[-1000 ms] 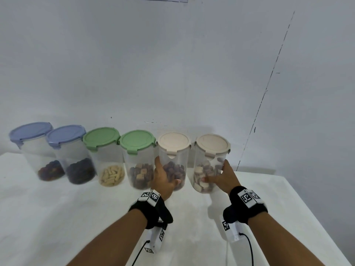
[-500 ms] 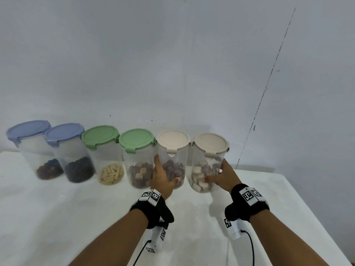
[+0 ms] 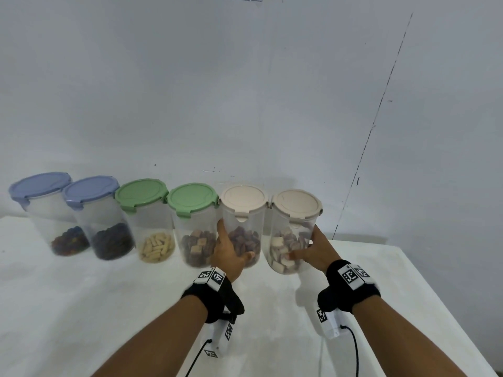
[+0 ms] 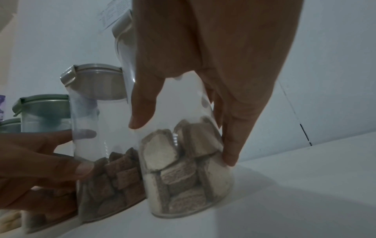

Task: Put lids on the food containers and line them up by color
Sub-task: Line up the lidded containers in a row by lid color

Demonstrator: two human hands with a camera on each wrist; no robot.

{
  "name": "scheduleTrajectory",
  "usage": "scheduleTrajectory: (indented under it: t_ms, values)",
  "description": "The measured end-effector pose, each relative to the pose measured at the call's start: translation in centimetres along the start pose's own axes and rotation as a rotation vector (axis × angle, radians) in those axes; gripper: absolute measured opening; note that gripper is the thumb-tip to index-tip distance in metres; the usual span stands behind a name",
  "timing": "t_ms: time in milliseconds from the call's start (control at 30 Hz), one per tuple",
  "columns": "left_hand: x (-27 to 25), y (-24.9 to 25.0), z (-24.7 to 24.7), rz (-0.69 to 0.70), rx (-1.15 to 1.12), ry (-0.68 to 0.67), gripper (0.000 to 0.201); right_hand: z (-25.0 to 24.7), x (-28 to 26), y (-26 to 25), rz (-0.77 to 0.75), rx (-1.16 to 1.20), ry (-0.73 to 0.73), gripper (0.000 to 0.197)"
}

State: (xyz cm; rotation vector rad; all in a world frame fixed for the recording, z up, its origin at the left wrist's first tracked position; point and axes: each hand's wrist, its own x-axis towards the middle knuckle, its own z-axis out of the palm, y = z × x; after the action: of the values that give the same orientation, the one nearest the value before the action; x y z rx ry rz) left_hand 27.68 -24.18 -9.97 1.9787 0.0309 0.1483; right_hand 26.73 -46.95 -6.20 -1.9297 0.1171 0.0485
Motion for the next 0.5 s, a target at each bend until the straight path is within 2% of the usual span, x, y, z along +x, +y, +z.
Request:
scheduleTrajectory:
  t_ms: [133,167,200,233,300,333,400,500]
  values:
    - [-0.3,-1.0,-0.5,0.024,-0.038,-0.060,0.127,0.1,0.1,0.2,0.002,0.007,-0.010,0.109]
    - [-0.7,-0.9,-0.8,0.021,-0.042,-0.073,0.124,0.2,0.1,0.2,0.003,0.014,-0.013,0.108]
    - [-1.1,-0.7,-1.2,0.018,-0.014,-0.067,0.112,0.1,0.1,0.3,-0.001,0.017,-0.011,0.107]
    - [-1.6,-0.4,-1.8,0.025,0.040,-0.043,0.091,0.1,0.1,0.3,-0.008,0.014,-0.006,0.108]
    - [-2.5,-0.4,-3.3,0.061,0.187,0.063,0.049,0.2,0.2,0.4,-0.027,0.003,0.000,0.116]
    - [-2.9,-0.4,-4.4,0.073,0.232,0.119,0.038,0.3,0.2,0.4,-0.034,0.004,0.001,0.119]
    - [-3.2,-0.7,-6.2,0.021,0.214,0.238,0.035,0.3,0.2,0.6,-0.043,0.008,0.010,0.122]
    - [-2.5,-1.6,-8.3,-0.087,0.128,0.339,0.056,0.3,0.3,0.8,-0.069,-0.007,0.008,0.125]
